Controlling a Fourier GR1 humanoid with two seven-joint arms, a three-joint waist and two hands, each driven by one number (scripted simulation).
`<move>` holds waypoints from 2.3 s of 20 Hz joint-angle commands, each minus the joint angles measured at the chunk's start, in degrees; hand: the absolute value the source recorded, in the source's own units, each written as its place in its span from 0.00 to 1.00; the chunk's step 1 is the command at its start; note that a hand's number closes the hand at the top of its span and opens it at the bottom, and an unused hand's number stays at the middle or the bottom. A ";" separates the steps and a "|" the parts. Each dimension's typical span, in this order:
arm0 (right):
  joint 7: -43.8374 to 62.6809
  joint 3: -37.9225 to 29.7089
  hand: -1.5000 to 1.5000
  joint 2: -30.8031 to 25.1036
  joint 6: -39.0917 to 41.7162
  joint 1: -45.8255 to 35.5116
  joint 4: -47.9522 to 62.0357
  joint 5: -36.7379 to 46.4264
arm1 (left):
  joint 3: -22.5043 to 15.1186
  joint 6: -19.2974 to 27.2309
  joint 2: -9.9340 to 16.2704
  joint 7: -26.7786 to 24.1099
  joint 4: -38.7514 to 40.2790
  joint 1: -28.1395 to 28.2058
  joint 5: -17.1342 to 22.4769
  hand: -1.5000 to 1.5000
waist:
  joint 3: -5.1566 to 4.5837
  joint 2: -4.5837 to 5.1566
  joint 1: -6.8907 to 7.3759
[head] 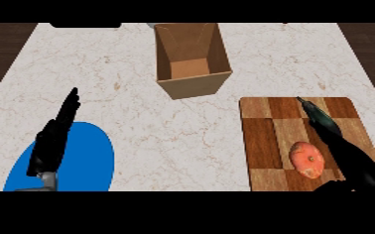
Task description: Pick the squash from the cutting board and place it in the cardboard box
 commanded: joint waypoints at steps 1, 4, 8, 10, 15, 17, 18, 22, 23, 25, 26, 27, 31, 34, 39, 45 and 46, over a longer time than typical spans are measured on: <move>-2.22 -2.55 0.00 2.40 0.92 -3.45 4.08 0.79 | 0.28 -0.23 -1.53 0.08 0.85 -0.68 -1.45 0.50 | 0.07 0.08 0.07; -1.99 0.63 0.00 5.36 -1.44 -2.80 6.61 5.01 | 2.41 -2.14 0.12 1.13 0.27 -1.54 -0.19 0.50 | 0.08 0.09 0.13; -1.82 -2.00 0.00 5.29 2.14 -3.93 5.82 5.12 | 0.64 -1.50 -2.43 1.41 -2.46 0.46 -2.44 0.50 | 0.07 0.06 0.15; -4.66 -0.37 0.00 6.05 0.13 -3.66 8.94 7.28 | 0.61 -0.86 -3.20 -1.11 0.41 -0.11 -3.01 0.50 | 0.08 0.08 0.17; -5.92 -2.04 0.00 6.58 0.92 0.98 6.78 6.88 | 2.53 -2.22 -2.32 -0.29 -1.24 1.20 -2.49 0.50 | 0.08 0.05 0.04; -7.00 -1.13 1.00 8.99 -1.96 0.07 10.02 7.77 | 2.20 -3.14 -2.05 -0.04 -1.80 1.01 -2.20 0.50 | 0.09 0.07 0.17; -9.76 -2.05 1.00 6.47 -0.07 -1.74 11.65 7.65 | 3.18 -1.52 -2.87 -3.42 4.62 -1.91 -3.15 0.50 | 0.07 0.13 0.03; -10.99 -1.52 1.00 5.21 -8.74 0.45 7.80 16.11 | 4.77 -6.02 -0.14 -0.73 0.10 -0.25 0.02 0.50 | 0.08 0.06 -0.01; -7.73 -1.05 1.00 6.52 -8.06 -4.83 8.92 17.30 | 3.88 -2.98 -2.13 -1.48 2.63 -2.11 -2.37 0.50 | 0.07 0.12 0.10; -10.98 -1.65 1.00 5.52 -9.64 -0.32 7.08 18.17 | 2.29 -2.93 -3.59 -0.54 -2.12 2.38 -2.98 0.50 | 0.08 0.03 0.08; -11.99 -2.87 1.00 6.13 -10.97 -3.90 11.67 18.43 | 2.77 -3.24 -3.64 -1.05 0.70 -0.32 -2.71 0.50 | 0.08 0.09 0.11; -11.53 -3.23 1.00 4.73 -8.89 0.30 4.21 17.76 | 3.16 -2.20 -3.57 -1.01 0.72 -0.04 -3.76 0.50 | 0.06 0.04 -0.09; -1.01 1.10 1.00 10.77 -12.38 0.50 1.17 25.62 | 3.60 -3.55 -3.05 0.76 -2.58 1.16 -2.37 0.50 | 0.06 -0.02 0.02; 13.25 4.66 1.00 17.17 -13.30 -2.61 1.63 34.49 | 3.24 -2.69 -2.95 3.19 -1.58 -2.94 -3.60 0.50 | 0.02 0.04 0.06; 25.27 13.48 1.00 22.14 -10.39 -0.20 -7.06 46.17 | 3.51 -3.43 -3.31 0.27 -1.85 0.19 -2.76 0.50 | 0.01 -0.08 -0.05; 26.80 16.27 1.00 23.66 -8.04 -3.57 -14.90 47.99 | 4.35 -2.77 -3.33 -1.28 0.94 -0.54 -3.82 0.50 | 0.05 0.03 -0.04; 25.12 15.44 1.00 23.24 -6.80 -6.62 -16.24 46.54 | 1.49 -2.65 -5.00 2.64 -3.64 0.72 -4.64 0.50 | 0.07 -0.04 0.20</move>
